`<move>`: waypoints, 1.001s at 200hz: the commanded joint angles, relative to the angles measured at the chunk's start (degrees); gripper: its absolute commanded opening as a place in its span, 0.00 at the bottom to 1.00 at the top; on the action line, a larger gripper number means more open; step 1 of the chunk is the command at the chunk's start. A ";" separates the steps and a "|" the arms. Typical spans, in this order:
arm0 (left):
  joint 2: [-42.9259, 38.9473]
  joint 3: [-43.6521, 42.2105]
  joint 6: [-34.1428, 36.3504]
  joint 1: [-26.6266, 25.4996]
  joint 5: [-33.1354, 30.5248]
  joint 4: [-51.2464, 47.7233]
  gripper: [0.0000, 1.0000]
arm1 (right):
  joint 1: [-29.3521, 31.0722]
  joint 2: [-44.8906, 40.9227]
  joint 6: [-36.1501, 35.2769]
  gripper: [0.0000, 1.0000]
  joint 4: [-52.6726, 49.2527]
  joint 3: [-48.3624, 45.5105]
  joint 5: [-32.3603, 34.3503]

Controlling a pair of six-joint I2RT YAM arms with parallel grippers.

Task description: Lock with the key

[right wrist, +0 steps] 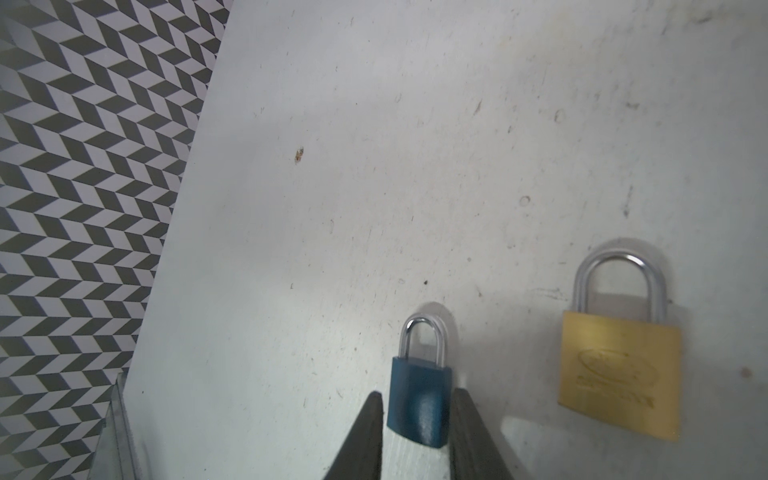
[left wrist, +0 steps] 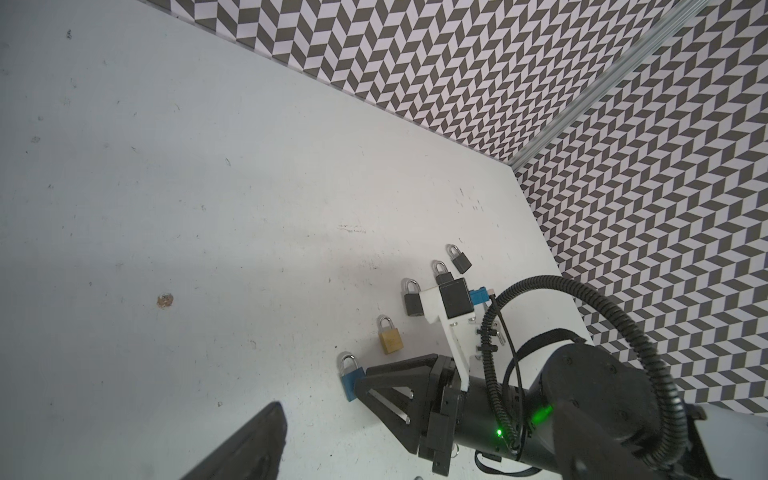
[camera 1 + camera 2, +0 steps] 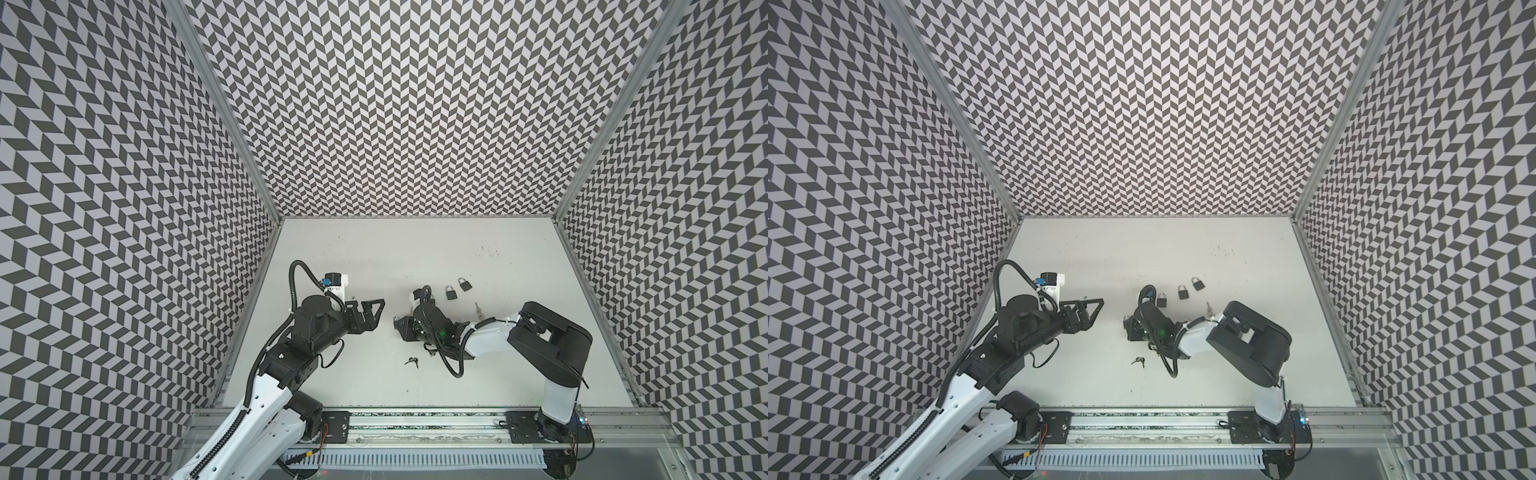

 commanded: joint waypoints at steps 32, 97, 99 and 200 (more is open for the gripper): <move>-3.70 -0.07 -2.01 0.28 -8.90 2.73 1.00 | -1.33 -16.17 -4.67 0.50 -5.87 -2.47 5.54; 0.17 -10.97 10.89 0.31 -19.49 36.26 1.00 | -12.06 -38.13 -17.39 0.86 -8.77 -7.94 31.95; 0.68 -10.99 13.01 0.27 -19.66 36.73 1.00 | -12.69 -38.43 -17.65 0.86 -9.07 -7.89 32.83; 13.84 -25.04 34.83 9.97 -32.38 60.63 1.00 | -39.97 -36.17 -43.39 0.99 16.98 -24.02 26.67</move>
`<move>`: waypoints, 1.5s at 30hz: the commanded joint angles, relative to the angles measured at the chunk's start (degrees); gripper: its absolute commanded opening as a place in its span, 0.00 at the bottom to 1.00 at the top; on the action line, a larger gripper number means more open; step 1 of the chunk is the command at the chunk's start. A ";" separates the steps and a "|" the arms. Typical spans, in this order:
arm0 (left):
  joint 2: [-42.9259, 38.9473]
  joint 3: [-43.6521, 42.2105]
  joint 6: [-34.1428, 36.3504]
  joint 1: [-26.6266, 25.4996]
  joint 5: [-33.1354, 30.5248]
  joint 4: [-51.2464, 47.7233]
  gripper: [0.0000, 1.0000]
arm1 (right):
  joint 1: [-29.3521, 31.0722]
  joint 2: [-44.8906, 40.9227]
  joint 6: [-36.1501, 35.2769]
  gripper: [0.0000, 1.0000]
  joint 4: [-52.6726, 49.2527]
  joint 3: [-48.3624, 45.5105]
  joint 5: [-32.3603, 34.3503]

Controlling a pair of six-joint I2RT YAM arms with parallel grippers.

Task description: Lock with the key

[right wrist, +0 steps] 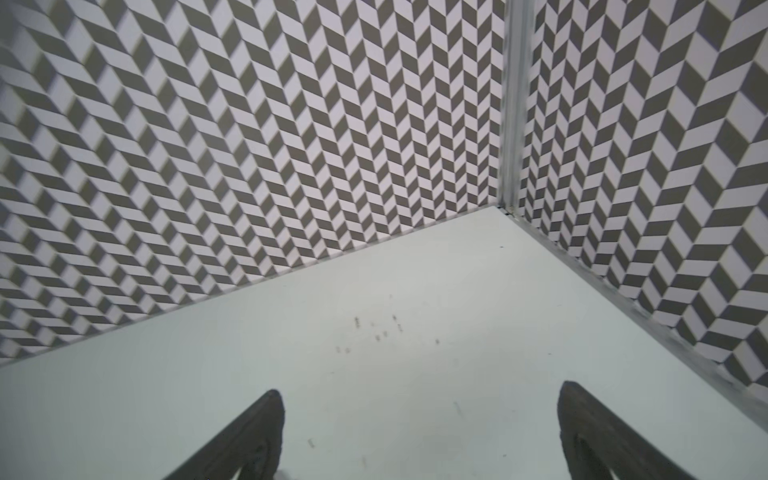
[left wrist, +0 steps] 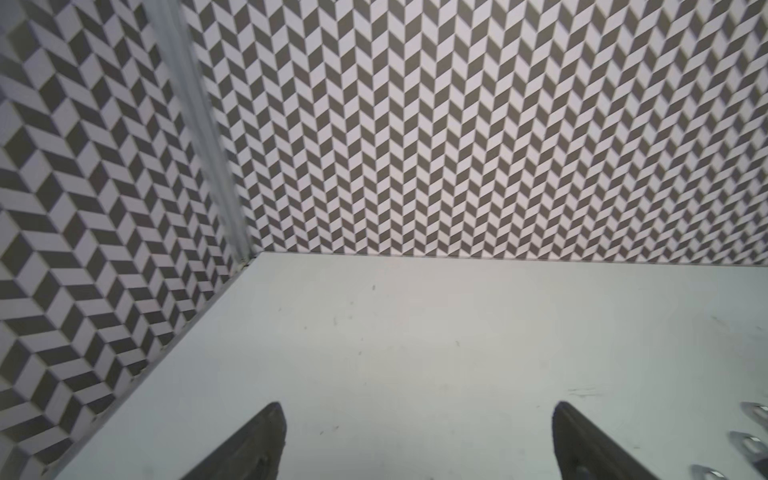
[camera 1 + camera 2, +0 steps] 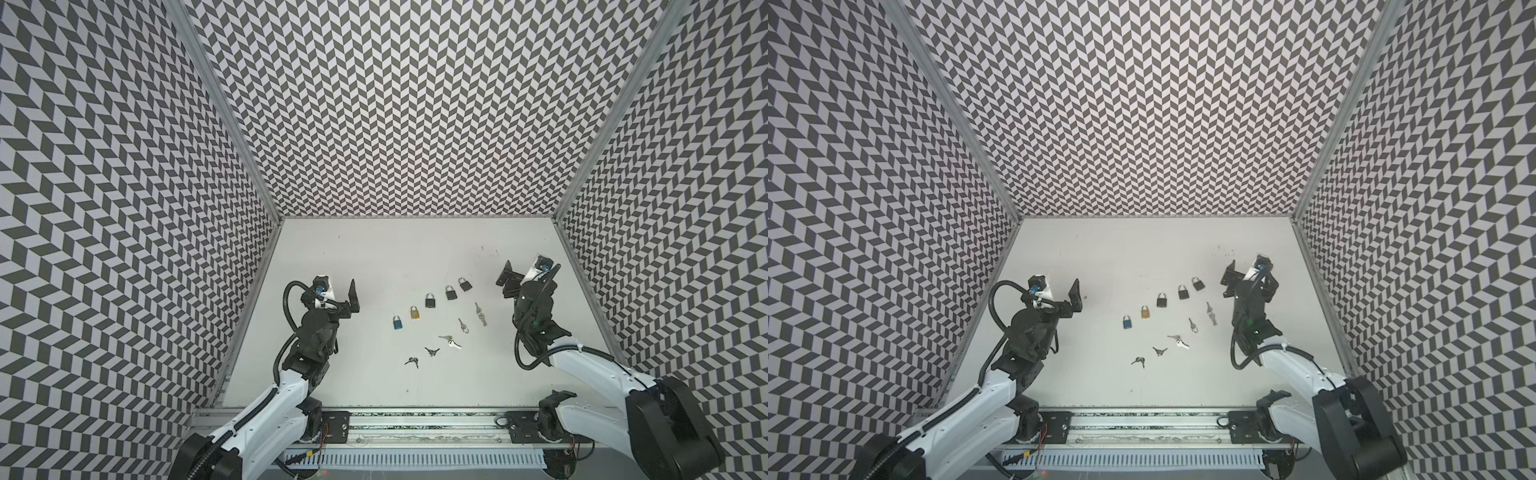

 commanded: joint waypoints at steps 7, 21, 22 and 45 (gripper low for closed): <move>15.52 -4.28 5.36 8.57 4.65 22.34 1.00 | -6.56 12.43 -11.06 0.99 18.77 -2.44 -13.12; 41.78 -0.47 2.95 20.16 23.55 49.62 1.00 | -13.07 19.98 -11.29 1.00 35.13 -7.43 -26.78; 40.74 1.29 2.85 20.18 23.30 44.84 1.00 | -13.13 21.22 -10.95 1.00 39.25 -8.58 -27.11; 40.20 3.40 3.39 18.52 19.45 39.36 1.00 | -13.08 20.80 -10.93 1.00 38.63 -8.43 -27.04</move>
